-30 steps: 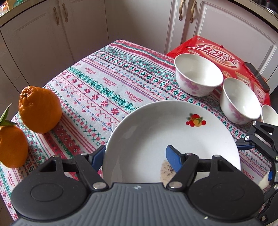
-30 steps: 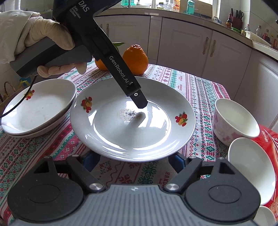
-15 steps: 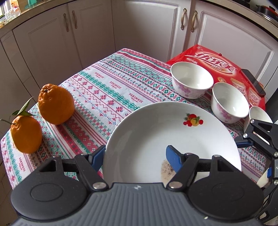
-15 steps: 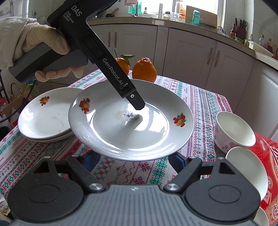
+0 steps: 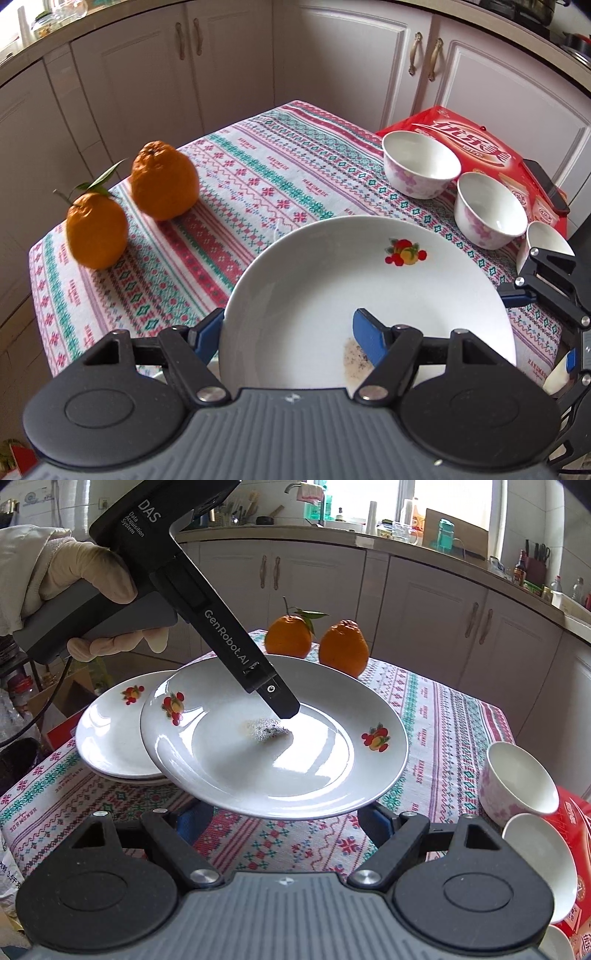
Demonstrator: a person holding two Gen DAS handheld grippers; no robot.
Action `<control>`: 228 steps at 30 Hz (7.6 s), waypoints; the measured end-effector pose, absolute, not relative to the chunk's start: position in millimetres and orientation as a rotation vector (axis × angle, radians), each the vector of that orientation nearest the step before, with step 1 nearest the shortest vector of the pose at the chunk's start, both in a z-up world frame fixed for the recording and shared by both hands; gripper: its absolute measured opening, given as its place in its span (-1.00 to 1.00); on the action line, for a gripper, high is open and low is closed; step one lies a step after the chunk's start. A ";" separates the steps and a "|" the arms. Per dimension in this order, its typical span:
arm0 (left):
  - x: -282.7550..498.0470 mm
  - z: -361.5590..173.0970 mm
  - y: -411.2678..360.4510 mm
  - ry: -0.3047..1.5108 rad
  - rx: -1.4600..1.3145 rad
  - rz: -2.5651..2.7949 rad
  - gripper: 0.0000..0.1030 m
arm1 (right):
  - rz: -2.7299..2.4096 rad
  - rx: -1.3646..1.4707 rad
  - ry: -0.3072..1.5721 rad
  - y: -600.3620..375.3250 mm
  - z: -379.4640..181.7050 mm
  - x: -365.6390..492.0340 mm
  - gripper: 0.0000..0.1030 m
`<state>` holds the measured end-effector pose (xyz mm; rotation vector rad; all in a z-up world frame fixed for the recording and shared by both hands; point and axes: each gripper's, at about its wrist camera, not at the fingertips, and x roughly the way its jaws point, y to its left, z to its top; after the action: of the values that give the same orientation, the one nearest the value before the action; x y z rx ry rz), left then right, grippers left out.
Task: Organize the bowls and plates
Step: 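Lift the stained white plate off the tablecloth with the left tool, then carry the stained plate onto the deep plate stack with the left tool, then open the left tool and withdraw while the right tool moves to a white bowl rim, then grasp the pink-flowered white bowl rim with the right tool and lift it, then carry the held bowl toward another white bowl with the right tool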
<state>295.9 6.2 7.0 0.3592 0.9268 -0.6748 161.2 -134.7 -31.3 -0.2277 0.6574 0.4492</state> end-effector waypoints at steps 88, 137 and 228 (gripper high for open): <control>265.8 -20.1 131.4 0.896 0.194 -0.492 0.57 | 0.643 -0.445 0.659 -46.0 -37.4 152.4 0.73; 124.2 -19.3 -43.0 0.549 0.181 -0.734 0.83 | 0.114 -0.064 0.648 -274.4 -16.7 79.5 1.00; 125.1 -50.6 -53.1 0.634 0.245 -0.734 0.66 | 0.514 -0.006 0.819 -217.9 -48.0 150.8 0.55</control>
<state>125.1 -53.1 -50.6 0.2448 0.6340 -0.7336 150.8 -217.9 -48.0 -0.0061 0.8186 0.5135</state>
